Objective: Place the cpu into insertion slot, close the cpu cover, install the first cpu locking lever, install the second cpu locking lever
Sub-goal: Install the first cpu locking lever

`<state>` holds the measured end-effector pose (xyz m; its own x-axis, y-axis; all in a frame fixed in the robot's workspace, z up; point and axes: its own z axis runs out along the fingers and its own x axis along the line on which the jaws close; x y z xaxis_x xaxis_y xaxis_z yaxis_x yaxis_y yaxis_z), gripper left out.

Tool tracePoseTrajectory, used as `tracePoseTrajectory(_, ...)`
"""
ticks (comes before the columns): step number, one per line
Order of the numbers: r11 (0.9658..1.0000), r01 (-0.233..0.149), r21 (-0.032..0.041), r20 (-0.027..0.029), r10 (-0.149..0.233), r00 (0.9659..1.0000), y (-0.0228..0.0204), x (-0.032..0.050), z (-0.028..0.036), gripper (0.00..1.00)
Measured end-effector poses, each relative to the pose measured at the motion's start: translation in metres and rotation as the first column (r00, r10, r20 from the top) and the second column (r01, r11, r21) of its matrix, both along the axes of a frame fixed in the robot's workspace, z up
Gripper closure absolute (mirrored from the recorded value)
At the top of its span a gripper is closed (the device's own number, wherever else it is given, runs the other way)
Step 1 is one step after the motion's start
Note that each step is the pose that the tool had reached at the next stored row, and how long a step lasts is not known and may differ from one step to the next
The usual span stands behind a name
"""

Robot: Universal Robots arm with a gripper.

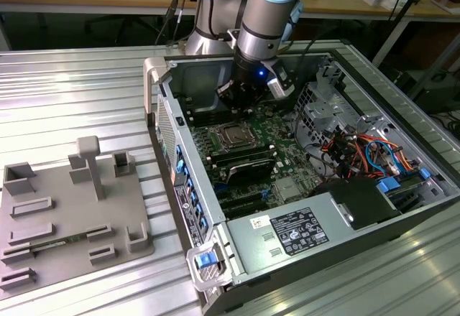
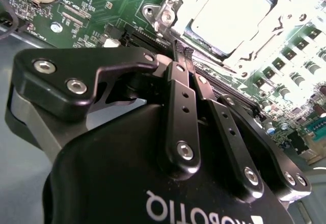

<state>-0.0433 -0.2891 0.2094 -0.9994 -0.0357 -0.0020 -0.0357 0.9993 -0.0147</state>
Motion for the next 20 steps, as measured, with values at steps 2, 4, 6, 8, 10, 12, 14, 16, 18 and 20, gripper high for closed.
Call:
tracePoseTrajectory(2,1.0000,-0.001,0.0000,-0.0002,0.001,1.0000,0.0000,-0.0011,0.0000,0.89)
tracePoseTrajectory(4,1.0000,-0.003,0.0001,-0.0002,0.003,1.0000,0.0000,-0.0012,-0.0001,0.89)
tracePoseTrajectory(6,1.0000,-0.004,-0.0001,0.0025,0.004,1.0000,0.0000,-0.0013,-0.0002,0.89)
tracePoseTrajectory(8,1.0000,-0.004,0.0003,0.0142,0.004,0.9999,0.0000,-0.0013,-0.0005,0.89)
tracePoseTrajectory(10,1.0000,-0.005,0.0002,0.0191,0.005,0.9998,0.0000,-0.0012,-0.0006,0.89)
tracePoseTrajectory(12,1.0000,-0.005,0.0003,0.0197,0.005,0.9998,0.0000,-0.0012,-0.0007,0.89)
tracePoseTrajectory(14,1.0000,-0.005,0.0001,0.0195,0.005,0.9998,0.0000,-0.0012,-0.0006,0.89)
tracePoseTrajectory(16,1.0000,-0.005,0.0001,0.0195,0.005,0.9998,0.0000,-0.0012,-0.0006,0.89)
tracePoseTrajectory(18,1.0000,-0.005,0.0001,0.0195,0.005,0.9998,0.0000,-0.0012,-0.0006,0.89)
tracePoseTrajectory(20,1.0000,-0.005,0.0001,0.0195,0.005,0.9998,0.0000,-0.0012,-0.0006,0.89)
